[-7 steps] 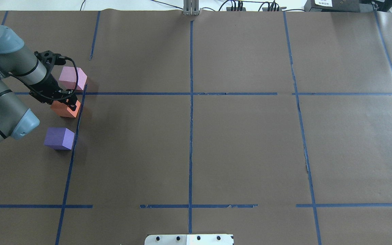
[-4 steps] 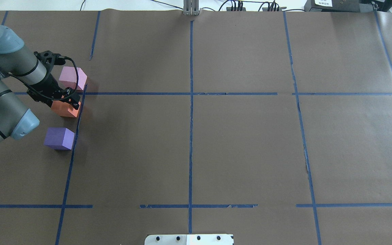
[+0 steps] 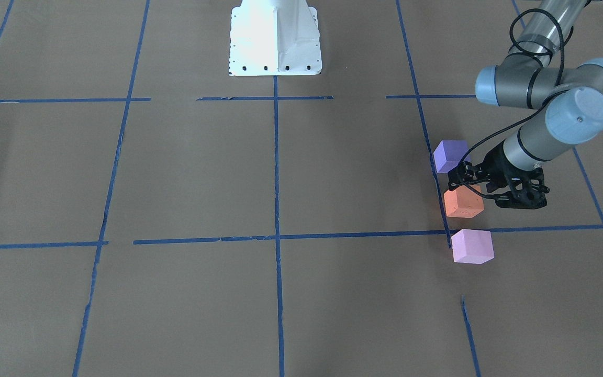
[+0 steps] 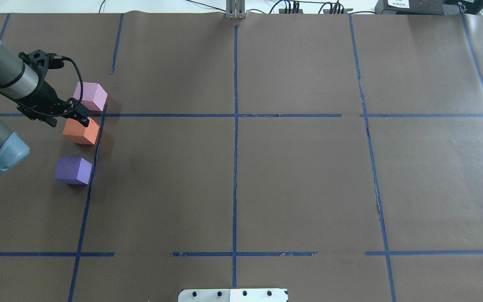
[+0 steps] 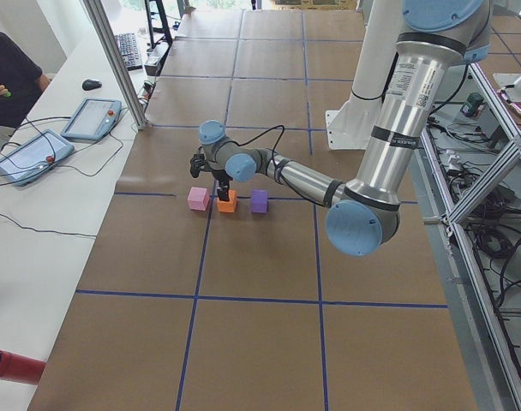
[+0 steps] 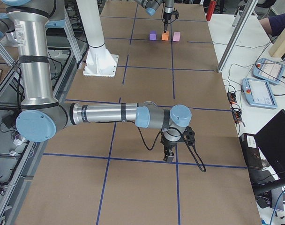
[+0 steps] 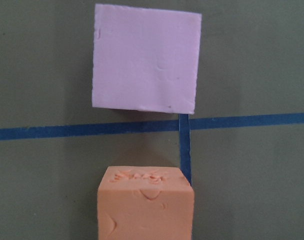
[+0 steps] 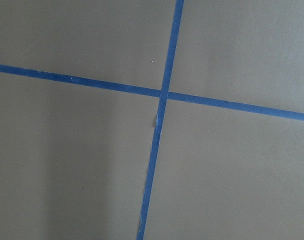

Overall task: Arrange blocks in a line
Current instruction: 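Open the left gripper and lift it away from the orange cube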

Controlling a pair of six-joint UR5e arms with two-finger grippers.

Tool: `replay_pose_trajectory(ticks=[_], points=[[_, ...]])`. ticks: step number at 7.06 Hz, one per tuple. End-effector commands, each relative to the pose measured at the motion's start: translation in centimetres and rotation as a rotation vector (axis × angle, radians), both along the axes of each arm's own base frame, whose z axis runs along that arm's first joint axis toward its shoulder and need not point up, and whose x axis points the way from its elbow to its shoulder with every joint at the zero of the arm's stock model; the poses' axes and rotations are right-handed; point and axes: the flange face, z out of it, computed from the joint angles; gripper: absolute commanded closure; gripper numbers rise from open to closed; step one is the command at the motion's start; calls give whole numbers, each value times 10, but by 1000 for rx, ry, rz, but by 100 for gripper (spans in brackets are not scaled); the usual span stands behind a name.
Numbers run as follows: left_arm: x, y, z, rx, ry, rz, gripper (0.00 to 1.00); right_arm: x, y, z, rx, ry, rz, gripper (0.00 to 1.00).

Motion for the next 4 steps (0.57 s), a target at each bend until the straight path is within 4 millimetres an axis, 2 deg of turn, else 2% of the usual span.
replay_pose_trajectory(ticks=[1,2,3,4], points=[[-49,-4,-22,14,5,-68,0,0,0,0,0,0,0,0],[-78,-9,-30,33,-3,-98,0,0,0,0,0,0,0,0],[-126,-10,-11,109,-27,-86,0,0,0,0,0,0,0,0],[-152,-9,4,163,-44,-62,0,0,0,0,0,0,0,0]])
